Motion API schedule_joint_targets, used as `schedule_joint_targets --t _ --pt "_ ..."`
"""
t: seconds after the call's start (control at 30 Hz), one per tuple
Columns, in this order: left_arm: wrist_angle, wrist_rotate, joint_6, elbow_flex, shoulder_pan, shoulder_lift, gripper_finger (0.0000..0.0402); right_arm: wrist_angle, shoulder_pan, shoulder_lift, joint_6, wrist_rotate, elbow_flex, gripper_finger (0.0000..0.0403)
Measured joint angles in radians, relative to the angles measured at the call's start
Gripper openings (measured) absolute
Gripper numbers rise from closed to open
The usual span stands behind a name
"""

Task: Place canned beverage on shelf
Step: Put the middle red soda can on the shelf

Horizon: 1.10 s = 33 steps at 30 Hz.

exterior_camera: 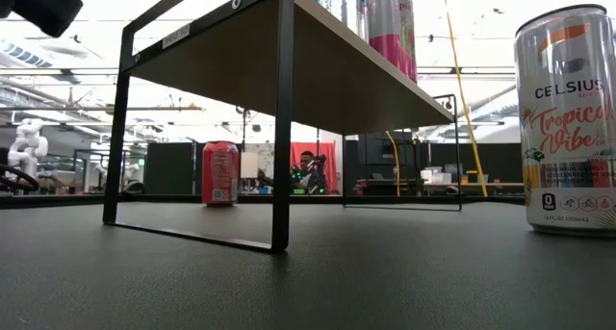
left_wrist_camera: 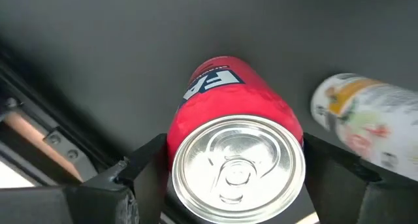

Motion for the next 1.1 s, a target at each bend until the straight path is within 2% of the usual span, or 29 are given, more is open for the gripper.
schedule_joint_targets --t 0.17,0.37,0.7,1.1 --pt "-0.023 -0.008 0.002 0.049 0.000 0.000 0.0277 0.032 0.000 0.000 0.001 0.001 0.000 0.0000" --pt "-0.124 -0.081 0.010 0.161 0.000 0.000 0.0277 0.079 0.000 0.000 0.006 0.003 0.000 0.0000" --pt "-0.332 -0.134 0.116 0.451 0.000 -0.001 0.0277 0.209 -0.019 0.000 0.157 0.082 0.000 0.0000" --pt "-0.309 -0.278 0.318 0.795 0.000 -0.004 0.0277 0.443 -0.076 0.004 0.124 0.076 0.000 0.0000"
